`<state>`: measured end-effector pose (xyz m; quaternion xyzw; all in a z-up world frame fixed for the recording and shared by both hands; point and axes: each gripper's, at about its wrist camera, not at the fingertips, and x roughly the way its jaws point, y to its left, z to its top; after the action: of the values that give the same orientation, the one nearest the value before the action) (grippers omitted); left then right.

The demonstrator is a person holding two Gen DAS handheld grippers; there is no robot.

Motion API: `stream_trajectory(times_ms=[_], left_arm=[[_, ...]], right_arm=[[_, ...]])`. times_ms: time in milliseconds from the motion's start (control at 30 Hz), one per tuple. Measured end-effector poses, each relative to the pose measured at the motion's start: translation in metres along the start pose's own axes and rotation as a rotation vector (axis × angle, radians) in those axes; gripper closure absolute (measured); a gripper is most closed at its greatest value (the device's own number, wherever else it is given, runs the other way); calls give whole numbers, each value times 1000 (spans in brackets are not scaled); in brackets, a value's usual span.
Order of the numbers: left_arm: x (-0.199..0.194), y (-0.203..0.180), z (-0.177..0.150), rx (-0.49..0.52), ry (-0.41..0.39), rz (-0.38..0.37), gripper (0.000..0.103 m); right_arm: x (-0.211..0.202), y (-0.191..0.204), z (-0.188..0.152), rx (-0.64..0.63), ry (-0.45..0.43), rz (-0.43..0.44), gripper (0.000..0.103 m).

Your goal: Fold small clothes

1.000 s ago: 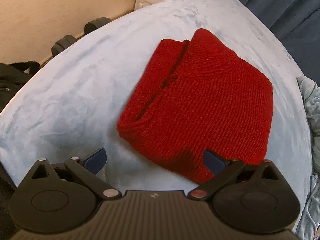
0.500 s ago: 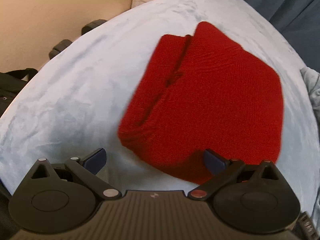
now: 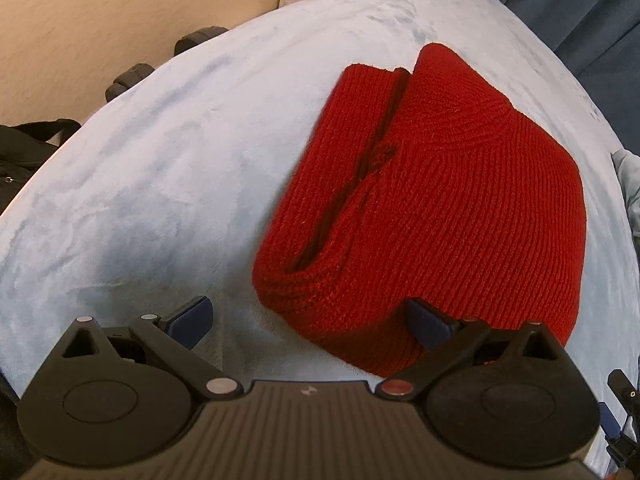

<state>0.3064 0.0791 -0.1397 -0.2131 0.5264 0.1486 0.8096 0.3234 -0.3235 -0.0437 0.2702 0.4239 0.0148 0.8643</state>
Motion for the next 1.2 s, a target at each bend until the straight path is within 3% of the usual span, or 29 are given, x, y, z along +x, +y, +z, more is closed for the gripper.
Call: stream_trajectory(times_ms=[600, 867, 1200], left_arm=[[3, -2, 6, -24, 5, -21, 0], [5, 1, 5, -74, 21, -96, 0], [17, 10, 6, -127, 49, -147, 0]], right_arm=[[6, -3, 4, 19, 10, 23, 14], [12, -9, 15, 99, 46, 153, 8], [40, 8, 47, 59, 92, 177, 8]])
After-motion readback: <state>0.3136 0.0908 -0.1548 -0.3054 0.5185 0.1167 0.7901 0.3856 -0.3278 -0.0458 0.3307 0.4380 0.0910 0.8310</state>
